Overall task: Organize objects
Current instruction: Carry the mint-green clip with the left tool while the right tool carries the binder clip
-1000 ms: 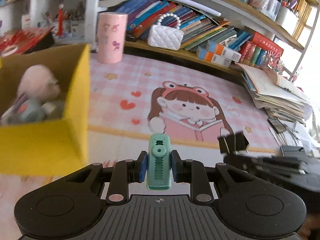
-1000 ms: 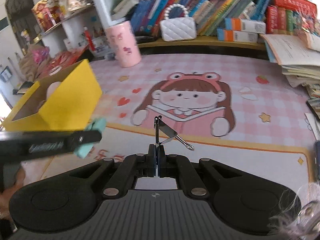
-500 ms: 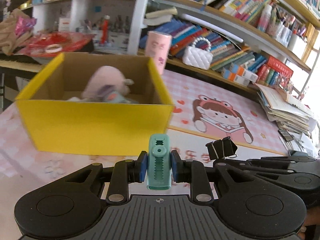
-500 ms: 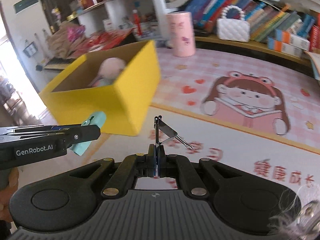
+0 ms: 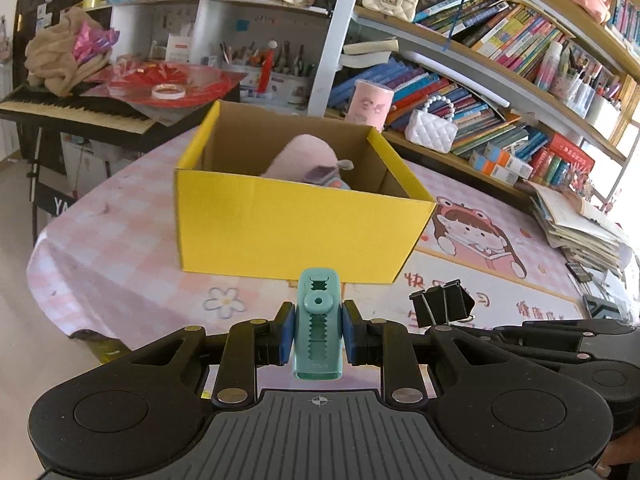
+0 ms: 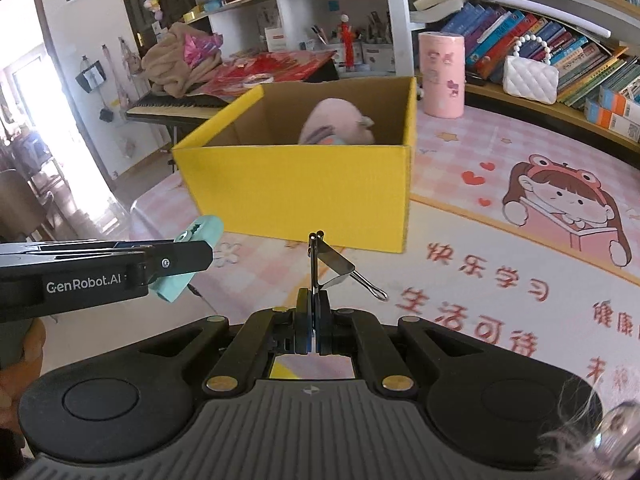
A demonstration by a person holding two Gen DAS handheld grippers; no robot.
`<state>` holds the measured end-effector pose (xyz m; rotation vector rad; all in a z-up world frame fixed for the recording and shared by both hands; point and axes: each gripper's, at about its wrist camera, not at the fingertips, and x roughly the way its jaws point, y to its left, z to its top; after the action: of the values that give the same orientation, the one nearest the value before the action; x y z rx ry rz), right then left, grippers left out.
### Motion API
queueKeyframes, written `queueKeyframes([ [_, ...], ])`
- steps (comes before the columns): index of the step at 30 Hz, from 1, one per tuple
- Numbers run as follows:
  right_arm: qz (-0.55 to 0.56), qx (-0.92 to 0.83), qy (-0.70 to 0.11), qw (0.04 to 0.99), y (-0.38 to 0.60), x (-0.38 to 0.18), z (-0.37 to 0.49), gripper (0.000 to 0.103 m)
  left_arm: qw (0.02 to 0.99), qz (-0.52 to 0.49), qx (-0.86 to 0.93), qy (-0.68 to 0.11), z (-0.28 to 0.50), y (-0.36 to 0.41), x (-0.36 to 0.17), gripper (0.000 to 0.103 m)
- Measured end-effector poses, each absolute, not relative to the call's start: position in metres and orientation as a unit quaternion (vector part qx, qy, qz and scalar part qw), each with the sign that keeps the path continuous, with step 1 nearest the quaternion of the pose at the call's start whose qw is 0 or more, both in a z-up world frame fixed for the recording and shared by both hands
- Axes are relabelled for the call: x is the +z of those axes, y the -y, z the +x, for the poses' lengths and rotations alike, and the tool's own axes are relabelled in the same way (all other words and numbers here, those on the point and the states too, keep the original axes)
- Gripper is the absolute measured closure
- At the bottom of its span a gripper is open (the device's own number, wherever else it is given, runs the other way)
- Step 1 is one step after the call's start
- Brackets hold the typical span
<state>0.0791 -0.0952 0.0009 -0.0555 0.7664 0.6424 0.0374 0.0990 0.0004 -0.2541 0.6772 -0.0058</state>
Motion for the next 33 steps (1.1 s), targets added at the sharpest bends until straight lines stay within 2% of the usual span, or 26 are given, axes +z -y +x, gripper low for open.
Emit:
queueKeyframes([
  [10, -0.015, 0.297, -0.367, 0.881, 0.063, -0.003, 0.038, 0.101, 0.938, -0.116, -0.017, -0.327, 0.005, -0.130, 0.000, 0.080],
  [19, -0.035, 0.301, -0.346, 0.888, 0.046, 0.010, 0.028, 0.101, 0.953, -0.104, -0.029, -0.284, -0.001, -0.137, 0.014, 0.080],
  [27, -0.045, 0.296, -0.296, 0.907, 0.046, 0.041, 0.070, 0.101, 0.965, -0.115, -0.018, -0.233, 0.042, -0.137, 0.038, 0.080],
  [33, -0.048, 0.306, -0.272, 0.911, 0.037, 0.055, 0.125, 0.101, 0.966, -0.124, 0.011, -0.226, 0.087, -0.140, 0.044, 0.080],
])
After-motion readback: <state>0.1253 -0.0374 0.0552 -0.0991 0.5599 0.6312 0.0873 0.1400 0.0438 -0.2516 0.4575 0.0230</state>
